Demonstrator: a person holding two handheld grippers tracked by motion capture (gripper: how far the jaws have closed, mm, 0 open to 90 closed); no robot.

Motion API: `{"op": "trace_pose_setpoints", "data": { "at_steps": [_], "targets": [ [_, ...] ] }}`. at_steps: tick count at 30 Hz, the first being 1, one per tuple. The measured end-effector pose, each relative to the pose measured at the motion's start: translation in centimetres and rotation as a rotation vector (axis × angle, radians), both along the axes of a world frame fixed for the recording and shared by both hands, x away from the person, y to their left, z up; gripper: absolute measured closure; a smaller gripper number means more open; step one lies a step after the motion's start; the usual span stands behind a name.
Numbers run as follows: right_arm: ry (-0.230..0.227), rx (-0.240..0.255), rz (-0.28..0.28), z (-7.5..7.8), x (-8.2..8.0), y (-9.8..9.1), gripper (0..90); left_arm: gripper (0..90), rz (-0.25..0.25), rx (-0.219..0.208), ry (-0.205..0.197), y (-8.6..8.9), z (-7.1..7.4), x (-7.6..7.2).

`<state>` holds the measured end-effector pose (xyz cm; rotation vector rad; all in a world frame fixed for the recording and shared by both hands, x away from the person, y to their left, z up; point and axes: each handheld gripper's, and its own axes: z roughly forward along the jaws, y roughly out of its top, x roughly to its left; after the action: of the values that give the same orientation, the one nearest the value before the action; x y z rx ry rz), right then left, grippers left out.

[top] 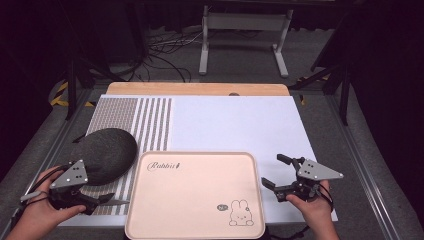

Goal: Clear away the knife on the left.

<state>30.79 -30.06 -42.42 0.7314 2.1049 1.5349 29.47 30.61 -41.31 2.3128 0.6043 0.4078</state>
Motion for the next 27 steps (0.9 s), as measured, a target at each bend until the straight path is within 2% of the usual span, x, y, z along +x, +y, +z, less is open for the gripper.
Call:
{"op": "trace_pose_setpoints", "data": {
  "at_steps": [2, 4, 7, 12, 21, 27],
  "targets": [
    [0.001, -0.001, 0.0, -0.01, 0.0, 0.0, 5.5, 7.3, -0.005, 0.01, 0.007, -0.03, 0.02, 0.02],
    [0.004, -0.001, 0.001, -0.02, 0.0, 0.02, 5.5, 8.3, -0.014, 0.053, 0.027, -0.12, 0.16, 0.05],
    [0.004, 0.001, 0.006, -0.02, 0.02, 0.08, 5.5, 8.6, -0.026, 0.103, 0.026, -0.2, 0.27, 0.15],
    [0.008, -0.002, 0.006, -0.07, 0.05, 0.11, 5.4, 12.8, -0.062, 0.147, 0.045, -0.34, 0.03, 0.38],
    [0.007, -0.006, 0.008, -0.11, 0.04, 0.18, 5.1, 14.1, -0.106, 0.179, 0.089, -0.47, 0.11, 0.46],
    [0.006, -0.006, 0.012, -0.11, -0.04, 0.24, 5.1, 18.4, -0.129, 0.218, 0.128, -0.28, 0.08, 0.55]
  ]
}}
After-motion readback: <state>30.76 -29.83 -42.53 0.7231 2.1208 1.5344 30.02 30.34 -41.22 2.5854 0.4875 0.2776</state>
